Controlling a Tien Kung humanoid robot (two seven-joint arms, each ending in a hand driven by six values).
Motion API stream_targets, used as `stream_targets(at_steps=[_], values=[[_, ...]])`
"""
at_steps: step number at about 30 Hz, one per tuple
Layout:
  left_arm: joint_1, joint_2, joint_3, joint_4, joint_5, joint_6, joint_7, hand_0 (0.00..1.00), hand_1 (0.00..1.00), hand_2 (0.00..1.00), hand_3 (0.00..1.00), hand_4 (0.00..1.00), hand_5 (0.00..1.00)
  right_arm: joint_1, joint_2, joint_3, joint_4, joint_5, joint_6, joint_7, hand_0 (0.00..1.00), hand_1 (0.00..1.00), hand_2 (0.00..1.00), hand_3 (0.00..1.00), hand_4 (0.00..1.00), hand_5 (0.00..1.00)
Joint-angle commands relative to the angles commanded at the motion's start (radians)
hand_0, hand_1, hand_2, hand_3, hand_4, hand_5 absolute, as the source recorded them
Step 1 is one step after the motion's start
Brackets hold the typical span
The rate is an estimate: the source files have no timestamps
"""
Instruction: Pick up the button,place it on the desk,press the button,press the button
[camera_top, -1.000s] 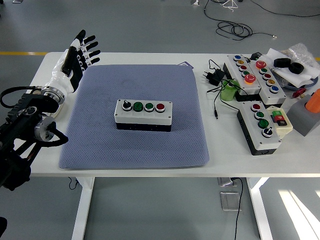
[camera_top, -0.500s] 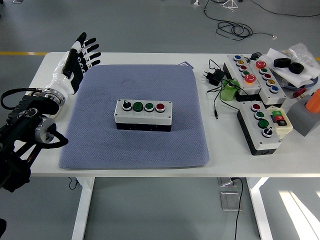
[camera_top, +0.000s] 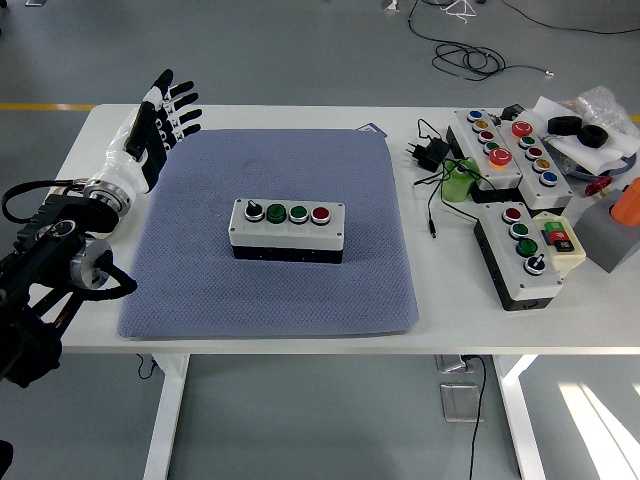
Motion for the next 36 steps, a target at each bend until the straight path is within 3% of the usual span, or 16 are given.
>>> stream_targets(at_steps=[36], values=[[-0.001, 0.010, -0.020, 0.010, -0.005, 0.002, -0.001, 0.833, 0.862, 0.907, 0.879, 0.705, 0.998, 0.015, -0.002, 0.006, 0.000, -0.006, 0.003, 0.005, 0.787, 0.797, 0.817, 0.751, 0.412, 0.479]])
